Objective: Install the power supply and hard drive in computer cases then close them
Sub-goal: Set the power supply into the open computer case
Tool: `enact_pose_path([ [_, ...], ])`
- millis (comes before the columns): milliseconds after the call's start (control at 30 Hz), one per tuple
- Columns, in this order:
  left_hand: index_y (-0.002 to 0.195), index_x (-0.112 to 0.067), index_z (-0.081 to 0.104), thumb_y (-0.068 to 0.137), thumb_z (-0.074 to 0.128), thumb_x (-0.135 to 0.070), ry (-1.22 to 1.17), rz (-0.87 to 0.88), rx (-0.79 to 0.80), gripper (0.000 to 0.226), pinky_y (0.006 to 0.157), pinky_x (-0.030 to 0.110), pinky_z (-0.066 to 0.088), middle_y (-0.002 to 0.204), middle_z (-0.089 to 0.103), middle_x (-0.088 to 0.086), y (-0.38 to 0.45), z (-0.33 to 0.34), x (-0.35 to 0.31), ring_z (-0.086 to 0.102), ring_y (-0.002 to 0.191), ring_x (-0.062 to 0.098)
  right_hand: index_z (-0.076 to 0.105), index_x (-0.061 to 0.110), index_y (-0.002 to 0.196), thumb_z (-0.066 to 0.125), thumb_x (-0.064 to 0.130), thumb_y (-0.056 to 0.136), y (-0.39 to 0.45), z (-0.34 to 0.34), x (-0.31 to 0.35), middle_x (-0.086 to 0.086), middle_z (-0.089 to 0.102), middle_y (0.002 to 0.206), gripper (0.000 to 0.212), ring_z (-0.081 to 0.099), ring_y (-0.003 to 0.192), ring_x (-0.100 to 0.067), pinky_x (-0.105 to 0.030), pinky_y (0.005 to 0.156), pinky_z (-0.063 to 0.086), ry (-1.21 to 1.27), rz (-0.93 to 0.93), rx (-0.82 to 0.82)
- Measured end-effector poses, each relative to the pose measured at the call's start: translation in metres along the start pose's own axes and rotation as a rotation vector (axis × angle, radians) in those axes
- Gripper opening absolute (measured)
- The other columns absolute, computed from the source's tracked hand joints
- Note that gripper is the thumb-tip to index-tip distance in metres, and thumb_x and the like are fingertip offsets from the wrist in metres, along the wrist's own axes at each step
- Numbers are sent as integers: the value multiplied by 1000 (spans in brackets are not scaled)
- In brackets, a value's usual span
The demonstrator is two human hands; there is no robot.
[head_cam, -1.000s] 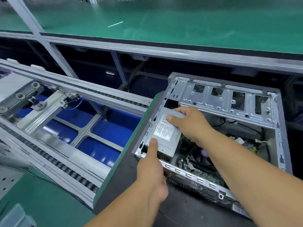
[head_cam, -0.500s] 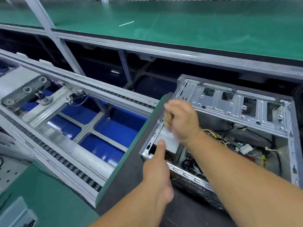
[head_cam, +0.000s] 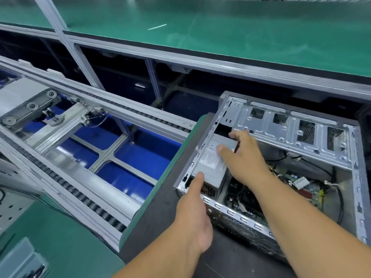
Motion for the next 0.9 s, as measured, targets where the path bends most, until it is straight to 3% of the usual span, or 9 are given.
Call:
enact_pose_path([
  [33,145,-14,55,71,80,-57,-23,-17,5,90,118,47,38,151,53,11,-3,1,-3,48,142,29,51,35,129,67,51,91,3,0,-1,8,50,125,44,58,102,-12,-24,76,45,-4,8,36],
  [100,124,-8,68,86,70,-48,-39,-14,6,55,92,39,55,117,74,10,-11,1,-10,72,104,25,57,42,109,65,49,92,8,-3,-2,13,60,111,20,63,90,-9,-26,70,46,-50,-19,83],
  [167,114,-9,74,90,63,-45,-114,-29,18,44,80,37,57,102,77,9,-15,-1,-12,73,85,26,63,42,92,64,44,94,13,-7,-5,18,66,93,4,61,75,0,-23,63,43,-37,-31,79],
  [300,141,-7,55,86,66,-46,-195,-59,-26,69,119,41,36,144,59,10,-25,-9,-4,56,132,22,72,42,86,60,38,97,14,-4,-9,24,70,72,16,56,47,3,-16,46,44,30,-20,194],
  [433,163,-18,12,88,62,-51,-205,-71,-27,96,127,42,16,170,11,9,-37,-11,-3,14,156,25,75,33,90,60,38,99,14,-7,-13,17,74,88,19,65,65,5,-4,44,42,47,4,228],
  [533,161,-18,-2,94,55,-51,-138,-73,-14,94,128,44,11,169,-3,7,-39,-13,-7,7,156,23,74,27,105,47,40,106,8,0,-10,6,75,100,30,65,83,-8,-11,58,44,-45,-3,279],
  [667,162,-10,8,100,48,-54,-6,-117,49,86,127,46,19,168,13,16,-37,-24,-14,32,149,25,62,3,120,39,44,108,0,-4,-3,-17,71,112,48,66,99,-30,-21,83,45,-71,-13,306],
  [767,158,0,21,103,44,-54,179,-121,49,81,123,47,29,159,35,24,-35,-40,-19,44,143,34,59,-1,113,39,43,109,-5,-9,3,-8,60,84,49,54,72,-22,-31,70,44,-98,-6,317],
  [900,146,-6,50,103,49,-49,385,-13,-39,60,106,46,47,141,59,20,-33,-59,-23,63,121,33,62,20,132,40,39,109,-28,-20,8,1,69,111,36,64,81,-8,-27,68,48,-173,-25,252],
])
Point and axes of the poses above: each hand's wrist, its own y-axis towards the middle knuckle, its own z-axis out of the palm, x = y × z, the point moved 3 cm from there along y, towards the middle knuckle
